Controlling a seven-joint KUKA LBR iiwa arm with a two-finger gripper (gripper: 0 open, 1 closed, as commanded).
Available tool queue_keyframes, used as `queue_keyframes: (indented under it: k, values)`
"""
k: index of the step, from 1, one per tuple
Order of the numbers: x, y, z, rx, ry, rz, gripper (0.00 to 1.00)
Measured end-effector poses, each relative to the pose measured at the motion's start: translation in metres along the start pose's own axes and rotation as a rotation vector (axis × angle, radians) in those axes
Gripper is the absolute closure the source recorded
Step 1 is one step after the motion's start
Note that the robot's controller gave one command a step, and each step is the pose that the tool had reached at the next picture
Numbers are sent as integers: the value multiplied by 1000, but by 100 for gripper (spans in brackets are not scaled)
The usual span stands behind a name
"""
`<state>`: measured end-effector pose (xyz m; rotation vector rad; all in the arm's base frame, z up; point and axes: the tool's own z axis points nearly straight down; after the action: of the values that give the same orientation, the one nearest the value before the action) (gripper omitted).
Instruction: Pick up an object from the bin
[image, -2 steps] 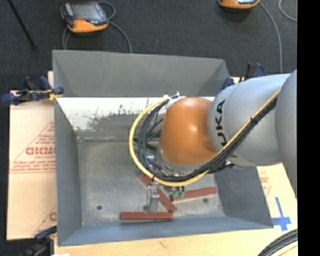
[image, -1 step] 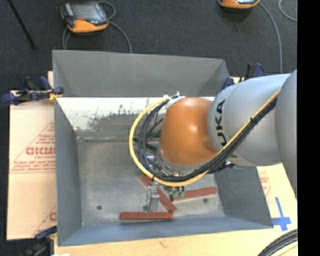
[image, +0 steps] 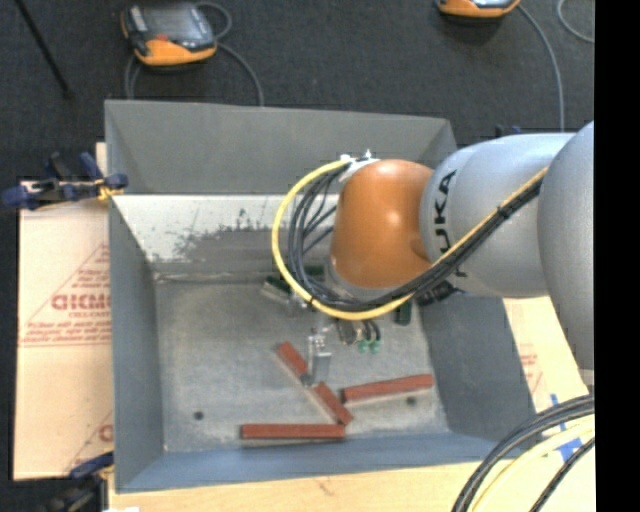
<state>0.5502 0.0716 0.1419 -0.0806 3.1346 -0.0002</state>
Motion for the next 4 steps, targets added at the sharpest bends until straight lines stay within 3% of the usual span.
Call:
queue_keyframes:
  k: [1, 2, 3, 4]
  values:
    - [49, -49, 69, 2, 5, -62, 100]
    - [49, -49, 69, 1, 5, -61, 100]
    - [43, -47, 16, 1, 10, -61, 100]
    - [41, -38, -109, 0, -3, -28, 0]
